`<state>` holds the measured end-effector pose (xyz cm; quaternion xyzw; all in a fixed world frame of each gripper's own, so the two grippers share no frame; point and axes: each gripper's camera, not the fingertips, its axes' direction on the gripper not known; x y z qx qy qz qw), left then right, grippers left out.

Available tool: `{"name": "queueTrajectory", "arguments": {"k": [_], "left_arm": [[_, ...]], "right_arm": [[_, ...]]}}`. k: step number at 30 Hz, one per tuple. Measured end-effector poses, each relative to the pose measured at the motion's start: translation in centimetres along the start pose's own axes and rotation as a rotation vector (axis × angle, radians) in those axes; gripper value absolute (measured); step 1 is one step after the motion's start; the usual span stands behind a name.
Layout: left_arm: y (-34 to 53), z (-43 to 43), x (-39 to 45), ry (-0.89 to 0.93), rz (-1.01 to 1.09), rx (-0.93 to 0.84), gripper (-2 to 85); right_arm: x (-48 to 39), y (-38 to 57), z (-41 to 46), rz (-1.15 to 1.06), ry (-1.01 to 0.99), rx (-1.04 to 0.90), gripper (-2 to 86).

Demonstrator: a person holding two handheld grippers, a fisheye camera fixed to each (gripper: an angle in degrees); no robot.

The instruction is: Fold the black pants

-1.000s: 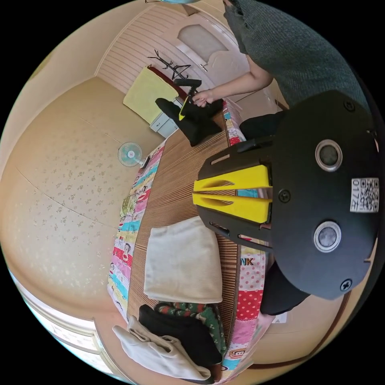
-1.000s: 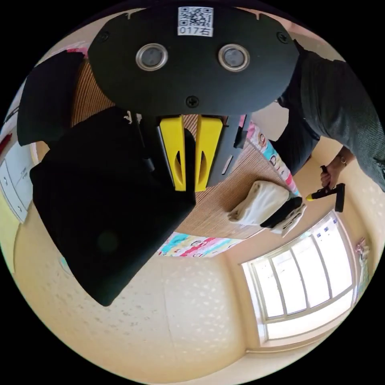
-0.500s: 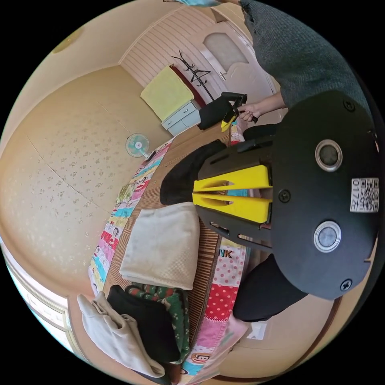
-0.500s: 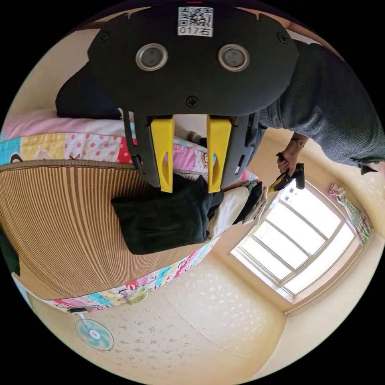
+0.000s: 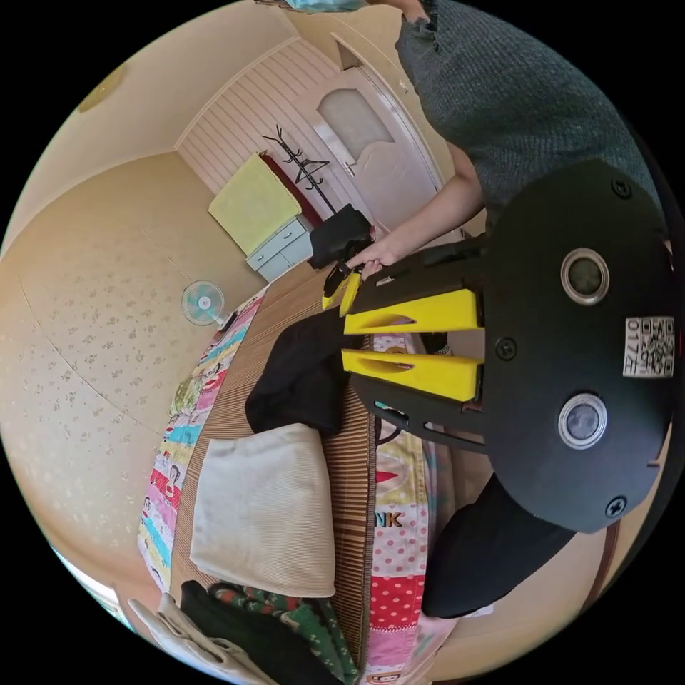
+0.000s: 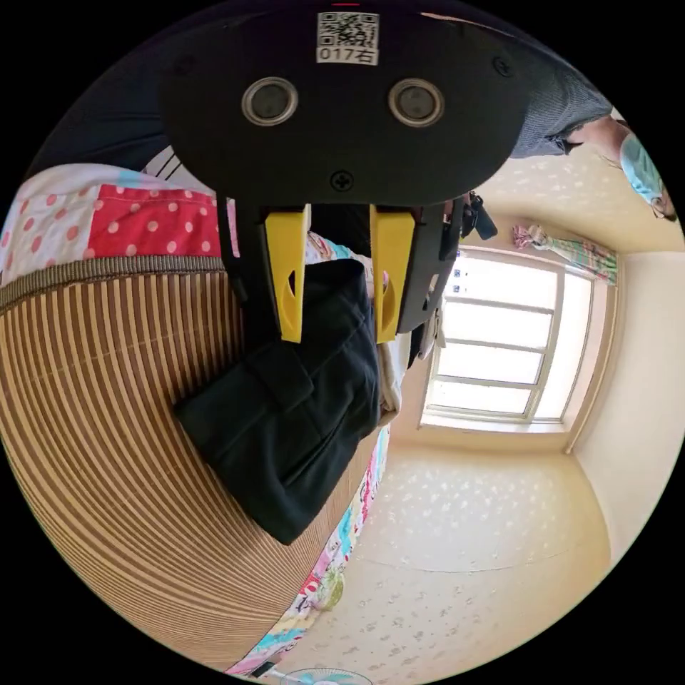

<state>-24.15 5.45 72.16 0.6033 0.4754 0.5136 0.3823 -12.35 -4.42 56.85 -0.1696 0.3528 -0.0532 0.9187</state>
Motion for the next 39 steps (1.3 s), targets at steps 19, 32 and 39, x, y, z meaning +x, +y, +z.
{"name": "queueTrajectory", "arguments": {"k": [19,32,39], "left_arm": [[0.1,0.9,-2.7,0.064,-0.045,-0.051,7.8],[-0.8,5.9,0.8,0.170,0.042,-0.155,13.5],[-1.3,5.0,9.0,0.162,0.296,-0.125,16.1]], "right_arm": [[5.4,-3.1,-8.3,-0.005,0.452,-0.100,7.3],[-8.5,5.6,-17.1,-0.442,-0.567,0.132,3.1],[-21.0,11.3,-22.1,-0.688,-0.672,0.303,2.5]]}}
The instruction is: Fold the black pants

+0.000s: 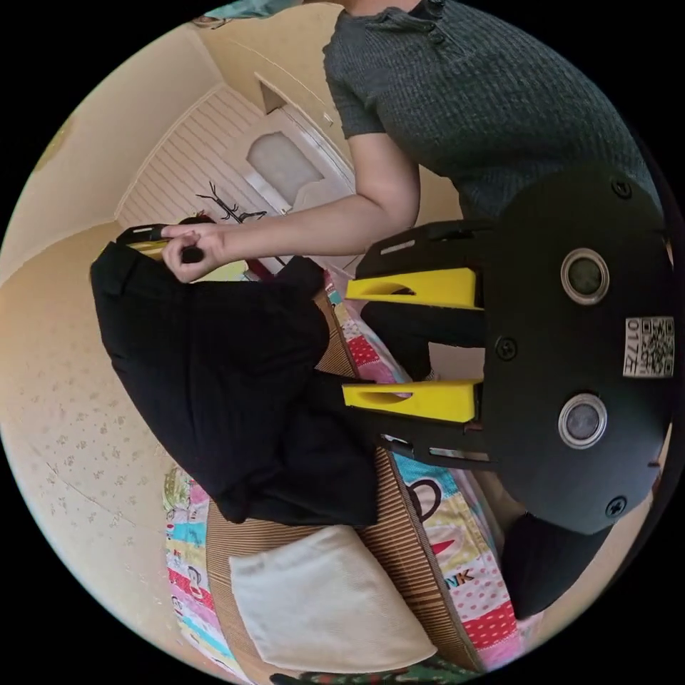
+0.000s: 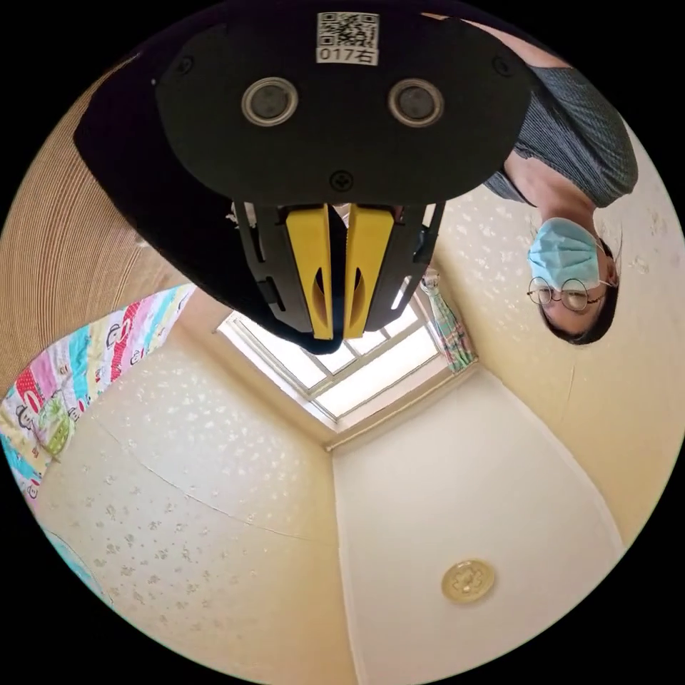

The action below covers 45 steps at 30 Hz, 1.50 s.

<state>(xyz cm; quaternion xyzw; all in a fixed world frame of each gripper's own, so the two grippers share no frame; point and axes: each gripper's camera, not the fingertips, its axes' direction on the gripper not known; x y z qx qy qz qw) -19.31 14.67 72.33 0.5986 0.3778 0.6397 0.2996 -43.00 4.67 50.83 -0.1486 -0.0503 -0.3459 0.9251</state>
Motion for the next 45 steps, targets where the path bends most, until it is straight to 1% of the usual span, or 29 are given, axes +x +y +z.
{"name": "queueTrajectory", "arguments": {"k": [2,4,5,7,9,10,12,15,18,22,24,25,26,27,28,29,30,31,32,33,34,35,36,37,38,40,41,42,45], "left_arm": [[0.0,-0.6,2.0,-0.032,0.063,0.012,16.2],[0.2,-1.3,3.5,-0.062,0.103,0.034,16.3],[0.3,-1.9,4.4,-0.084,0.124,0.061,17.5],[0.8,-3.2,5.7,-0.116,0.153,0.133,19.5],[1.7,-4.2,7.4,-0.174,0.180,0.204,20.5],[1.9,-4.4,7.7,-0.186,0.181,0.216,20.6],[3.1,-4.6,9.0,-0.223,0.177,0.235,20.5],[4.8,-4.5,10.8,-0.206,0.222,0.227,18.7],[5.9,-4.8,13.5,-0.279,0.290,0.254,19.0],[6.1,-3.3,16.0,-0.401,0.376,0.221,19.7],[5.5,-1.8,17.0,-0.548,0.362,0.189,19.2],[5.4,-1.5,17.2,-0.589,0.364,0.194,18.4],[5.5,-1.5,17.7,-0.662,0.369,0.228,15.1],[5.8,-2.4,18.2,-0.730,0.360,0.306,10.0],[6.2,-3.3,18.5,-0.742,0.360,0.364,8.1],[7.2,-6.1,19.1,-0.705,0.379,0.493,4.2],[8.2,-9.4,19.2,-0.653,0.380,0.623,3.3],[8.6,-11.3,19.2,-0.634,0.368,0.686,2.8],[8.7,-15.4,18.7,-0.607,0.301,0.796,2.4],[7.8,-19.7,17.6,-0.520,0.230,0.860,2.0],[7.1,-21.9,16.8,-0.439,0.208,0.881,1.9],[5.4,-25.8,15.1,-0.259,0.177,0.909,1.8],[3.5,-29.1,13.5,-0.122,0.129,0.948,1.7],[2.7,-30.6,13.0,-0.079,0.117,0.974,1.7],[1.2,-33.2,12.9,-0.048,0.121,1.024,1.7],[-0.8,-36.4,14.3,-0.063,0.161,1.097,1.9],[-2.1,-38.1,15.9,-0.075,0.209,1.129,2.1],[-3.4,-39.4,17.6,-0.094,0.261,1.151,2.3],[-6.5,-41.2,21.1,-0.112,0.353,1.162,2.9]], "right_arm": [[-4.7,-0.8,0.8,-0.089,0.069,0.032,2.3],[-11.1,-1.0,2.0,-0.211,0.269,0.101,2.0],[-12.5,-0.8,2.5,-0.241,0.340,0.118,1.9],[-16.8,0.3,5.3,-0.335,0.626,0.163,1.6],[-18.7,0.9,7.6,-0.395,0.749,0.137,1.4],[-19.5,1.2,8.7,-0.403,0.799,0.125,1.4],[-20.4,1.5,9.6,-0.400,0.827,0.113,1.3],[-21.7,2.2,10.6,-0.410,0.907,0.139,1.3],[-24.2,4.8,12.8,-0.536,1.062,0.211,1.4],[-27.2,6.9,14.7,-0.544,1.043,0.245,1.4],[-28.6,7.3,15.0,-0.522,1.043,0.275,1.4],[-29.6,7.4,15.1,-0.512,1.034,0.290,1.4],[-30.1,7.5,15.1,-0.509,1.027,0.296,1.4],[-31.0,7.6,14.9,-0.515,1.015,0.304,1.3],[-32.0,7.6,14.8,-0.542,1.022,0.305,1.3],[-32.4,7.6,14.7,-0.562,1.034,0.309,1.3],[-33.1,7.4,14.3,-0.601,1.064,0.322,1.2],[-33.7,6.9,13.4,-0.614,1.075,0.330,1.2],[-34.0,6.5,12.7,-0.605,1.066,0.331,1.3],[-34.4,5.5,10.9,-0.562,1.004,0.326,1.3],[-34.9,4.4,8.9,-0.505,0.913,0.327,1.3],[-35.3,4.0,8.0,-0.487,0.876,0.330,1.4],[-36.3,3.5,6.5,-0.484,0.821,0.350,1.4],[-37.7,3.4,5.2,-0.517,0.768,0.377,1.4],[-38.6,3.4,4.7,-0.541,0.738,0.390,1.5],[-42.6,4.0,3.6,-0.679,0.617,0.403,1.5],[-43.7,4.1,3.5,-0.716,0.604,0.407,1.5],[-45.8,4.2,3.5,-0.751,0.607,0.429,1.5],[-49.7,2.8,4.0,-0.743,0.687,0.478,1.5]]}}
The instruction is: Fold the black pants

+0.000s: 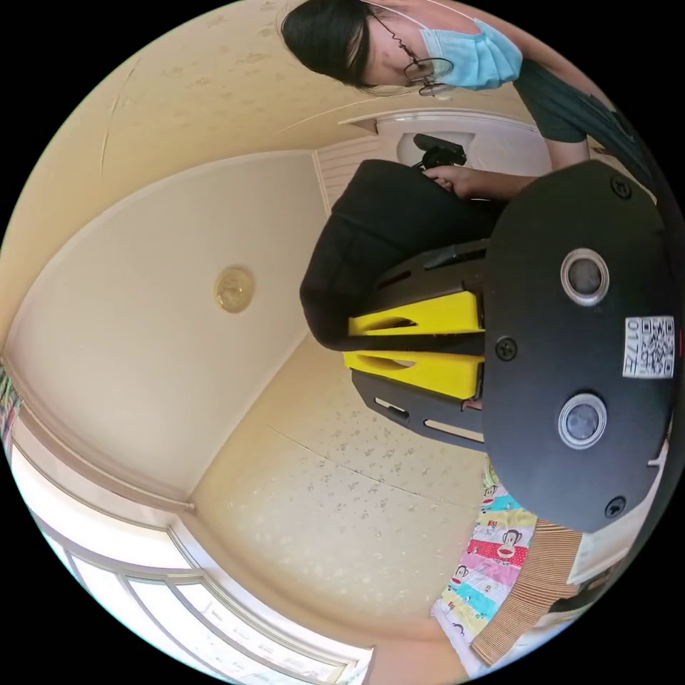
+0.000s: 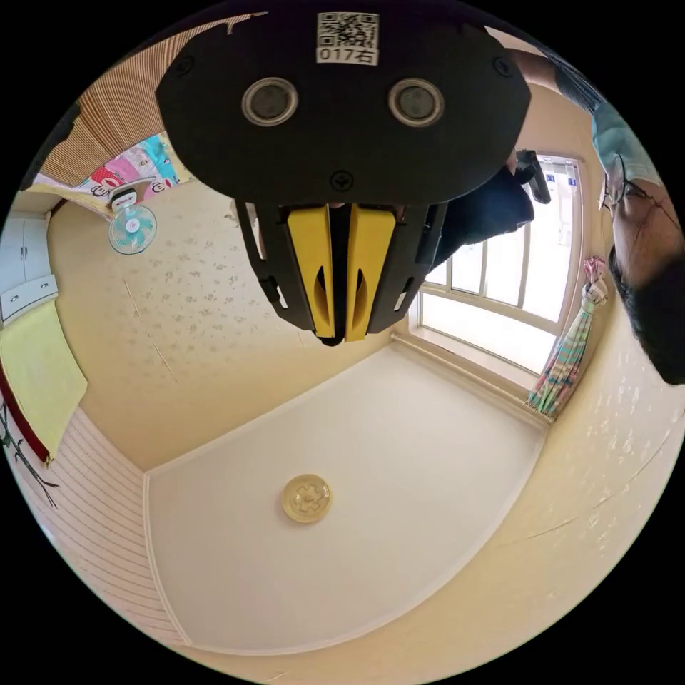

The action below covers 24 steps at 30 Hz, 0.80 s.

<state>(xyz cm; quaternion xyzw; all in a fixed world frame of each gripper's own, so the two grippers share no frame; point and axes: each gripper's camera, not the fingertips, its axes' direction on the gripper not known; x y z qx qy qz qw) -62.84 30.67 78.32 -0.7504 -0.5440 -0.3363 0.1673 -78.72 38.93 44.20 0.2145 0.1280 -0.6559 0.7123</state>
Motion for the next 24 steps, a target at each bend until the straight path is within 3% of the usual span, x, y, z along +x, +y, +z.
{"name": "queueTrajectory", "arguments": {"k": [5,11,13,15,17,19,21,24], "left_arm": [[-0.1,2.7,0.4,0.033,0.066,-0.026,3.3],[9.8,7.6,-6.8,-0.015,-0.100,-0.200,2.2],[11.6,12.8,-9.5,-0.077,-0.094,-0.291,2.1],[12.3,25.0,-15.5,-0.205,-0.080,-0.456,3.2],[13.0,34.3,-21.9,-0.306,-0.088,-0.540,4.9],[15.3,40.7,-27.9,-0.471,-0.011,-0.634,6.4],[19.9,43.4,-34.8,-0.657,-0.090,-0.831,6.7],[28.7,39.8,-37.7,-0.467,-0.077,-0.923,6.6]], "right_arm": [[1.8,-1.1,2.3,-0.071,0.010,-0.029,1.7],[7.5,7.8,5.5,-0.049,0.156,-0.151,2.0],[11.0,9.9,13.1,-0.042,0.351,-0.221,2.3],[15.7,10.7,23.7,-0.051,0.442,-0.298,2.7],[21.8,12.3,36.2,-0.090,0.496,-0.466,3.5],[30.1,17.4,47.2,0.003,0.580,-0.812,5.1],[33.2,21.6,48.7,0.114,0.559,-0.895,5.5],[33.9,31.3,46.1,0.058,0.352,-0.991,6.2]]}}
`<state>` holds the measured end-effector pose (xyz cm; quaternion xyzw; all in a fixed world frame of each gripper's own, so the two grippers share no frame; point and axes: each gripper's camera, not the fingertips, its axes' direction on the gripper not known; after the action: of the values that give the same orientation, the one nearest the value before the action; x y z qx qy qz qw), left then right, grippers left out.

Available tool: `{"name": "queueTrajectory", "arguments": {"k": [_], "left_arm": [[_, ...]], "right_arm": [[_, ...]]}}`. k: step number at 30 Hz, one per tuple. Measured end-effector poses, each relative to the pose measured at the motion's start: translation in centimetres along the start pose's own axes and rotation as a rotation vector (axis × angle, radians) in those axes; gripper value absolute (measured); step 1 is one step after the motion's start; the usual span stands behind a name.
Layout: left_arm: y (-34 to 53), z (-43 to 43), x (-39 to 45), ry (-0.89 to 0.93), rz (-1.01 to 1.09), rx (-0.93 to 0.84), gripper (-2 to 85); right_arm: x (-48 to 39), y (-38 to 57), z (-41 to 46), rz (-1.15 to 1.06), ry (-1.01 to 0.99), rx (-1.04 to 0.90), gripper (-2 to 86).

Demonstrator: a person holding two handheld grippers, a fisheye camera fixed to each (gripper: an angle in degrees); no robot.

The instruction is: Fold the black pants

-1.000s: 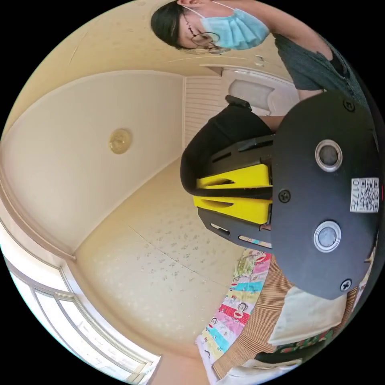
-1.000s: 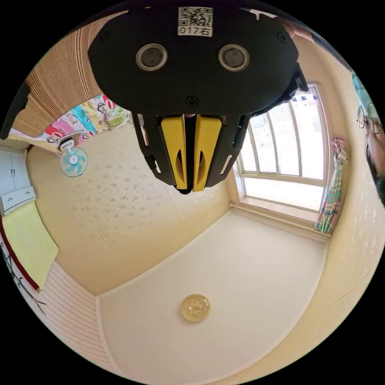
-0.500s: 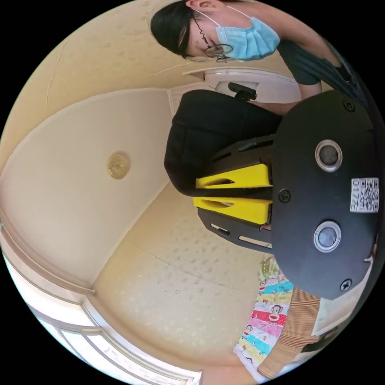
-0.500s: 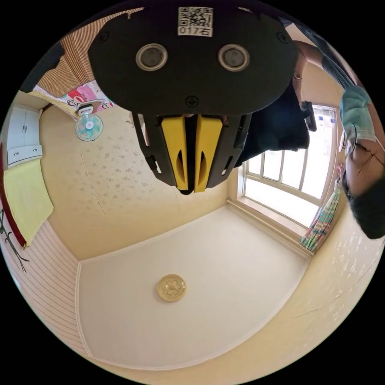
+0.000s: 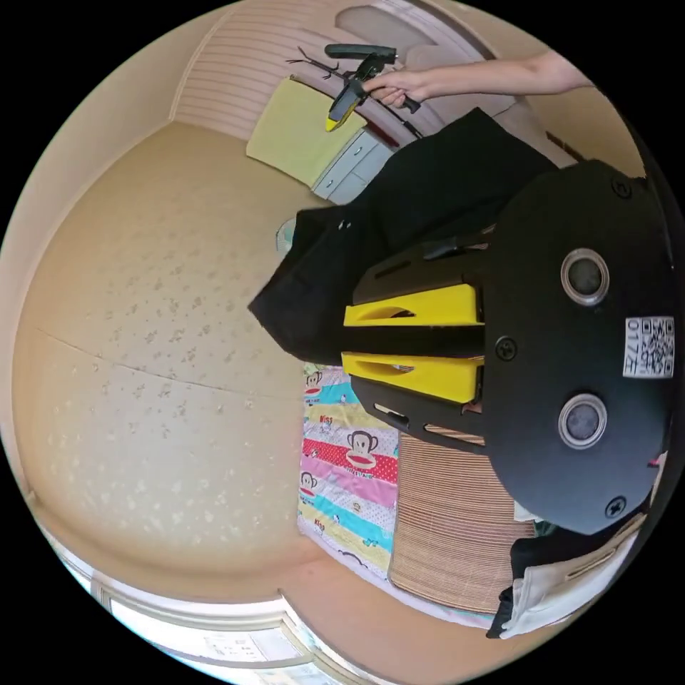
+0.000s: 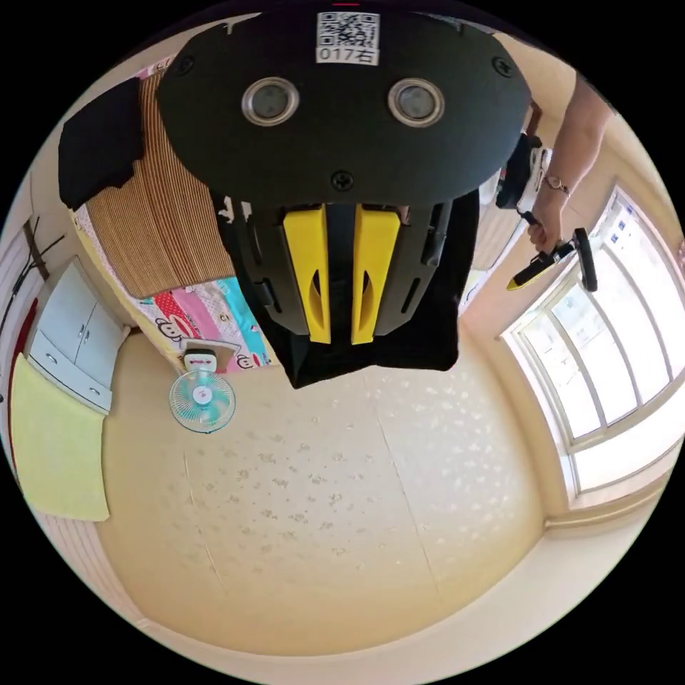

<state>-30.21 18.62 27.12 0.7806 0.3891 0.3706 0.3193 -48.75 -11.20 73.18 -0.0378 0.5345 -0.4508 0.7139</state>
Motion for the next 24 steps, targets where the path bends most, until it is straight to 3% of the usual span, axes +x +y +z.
{"name": "queueTrajectory", "arguments": {"k": [4,7,13,16,17,20,22,24], "left_arm": [[14.0,7.4,-1.7,0.022,0.093,-0.266,8.0],[25.3,10.2,-2.6,0.095,0.040,-0.446,10.8],[38.8,6.5,-1.0,0.133,-0.101,-0.496,15.0],[42.0,6.8,1.7,0.033,-0.053,-0.581,15.8],[43.6,7.9,2.3,-0.004,-0.054,-0.655,15.1],[45.0,7.2,2.5,-0.058,-0.095,-0.587,7.9],[45.0,7.2,0.9,0.110,-0.204,-0.618,4.5],[45.8,6.2,-2.4,0.467,-0.380,-0.538,4.1]], "right_arm": [[2.1,16.6,11.3,-0.139,0.057,-0.316,7.3],[3.0,27.5,16.7,-0.072,-0.128,-0.570,8.9],[-2.5,39.7,19.7,0.056,-0.384,-0.728,11.6],[-5.2,41.8,19.3,0.103,-0.431,-0.638,9.9],[-5.7,42.1,19.5,0.104,-0.452,-0.646,9.2],[-7.3,42.6,20.9,0.106,-0.517,-0.764,4.6],[-6.4,41.1,20.0,0.092,-0.508,-0.771,3.3],[-4.9,39.6,18.1,0.085,-0.522,-0.748,2.7]]}}
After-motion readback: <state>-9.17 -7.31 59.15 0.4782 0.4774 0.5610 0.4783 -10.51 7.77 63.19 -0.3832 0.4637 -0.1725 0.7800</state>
